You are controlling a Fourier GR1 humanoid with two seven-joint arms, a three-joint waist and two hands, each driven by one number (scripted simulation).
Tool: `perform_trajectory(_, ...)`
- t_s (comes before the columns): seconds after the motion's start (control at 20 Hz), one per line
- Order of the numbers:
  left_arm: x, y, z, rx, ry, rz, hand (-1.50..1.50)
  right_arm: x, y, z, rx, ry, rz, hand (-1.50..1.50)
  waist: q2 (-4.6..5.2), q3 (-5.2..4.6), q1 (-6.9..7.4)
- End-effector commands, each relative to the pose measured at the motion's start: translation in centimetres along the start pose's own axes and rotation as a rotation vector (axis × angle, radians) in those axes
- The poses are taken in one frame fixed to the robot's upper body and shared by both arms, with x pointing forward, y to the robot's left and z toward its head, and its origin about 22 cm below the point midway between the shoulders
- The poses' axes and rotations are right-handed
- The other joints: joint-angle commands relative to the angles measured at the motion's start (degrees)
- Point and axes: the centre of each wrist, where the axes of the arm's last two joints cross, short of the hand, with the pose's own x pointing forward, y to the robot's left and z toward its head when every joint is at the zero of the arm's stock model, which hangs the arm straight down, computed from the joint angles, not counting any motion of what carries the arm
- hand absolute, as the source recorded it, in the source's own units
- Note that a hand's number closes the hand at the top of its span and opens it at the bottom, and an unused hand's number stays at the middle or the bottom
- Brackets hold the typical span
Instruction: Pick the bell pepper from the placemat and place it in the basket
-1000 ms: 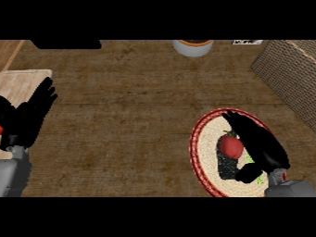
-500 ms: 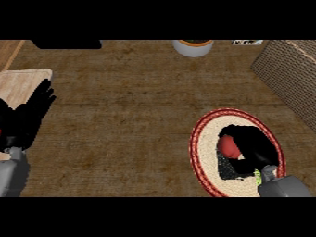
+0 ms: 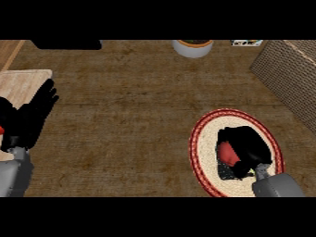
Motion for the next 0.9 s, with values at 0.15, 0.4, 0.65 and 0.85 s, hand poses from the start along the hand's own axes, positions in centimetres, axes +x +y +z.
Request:
perform_trajectory(0.15, 0.7, -0.3, -0.3, -0.052, -0.032, -0.001, 0.00, 4.4, -3.6, -5.0, -0.117, 0.368, -0.315, 1.50, 1.07, 0.54, 2.87)
perform_trajectory(0.4, 1.4, -1.6, -1.1, -0.077, -0.049, -0.002, 0.00, 4.8, -7.9, -7.8, -0.260, 0.605, -0.539, 1.50, 2.10, 0.64, 5.79)
perform_trajectory(0.65, 1.4, -1.8, -1.5, -0.090, -0.044, -0.016, 0.00, 7.5, -12.4, -9.1, -0.591, 0.542, -0.765, 1.50, 2.05, 0.62, 6.38)
perform_trajectory(0.85, 2.3, -2.3, -1.9, -0.088, -0.056, -0.014, 0.00, 11.5, -16.7, -10.1, -0.843, 0.453, -0.754, 1.50, 1.85, 0.42, 6.45)
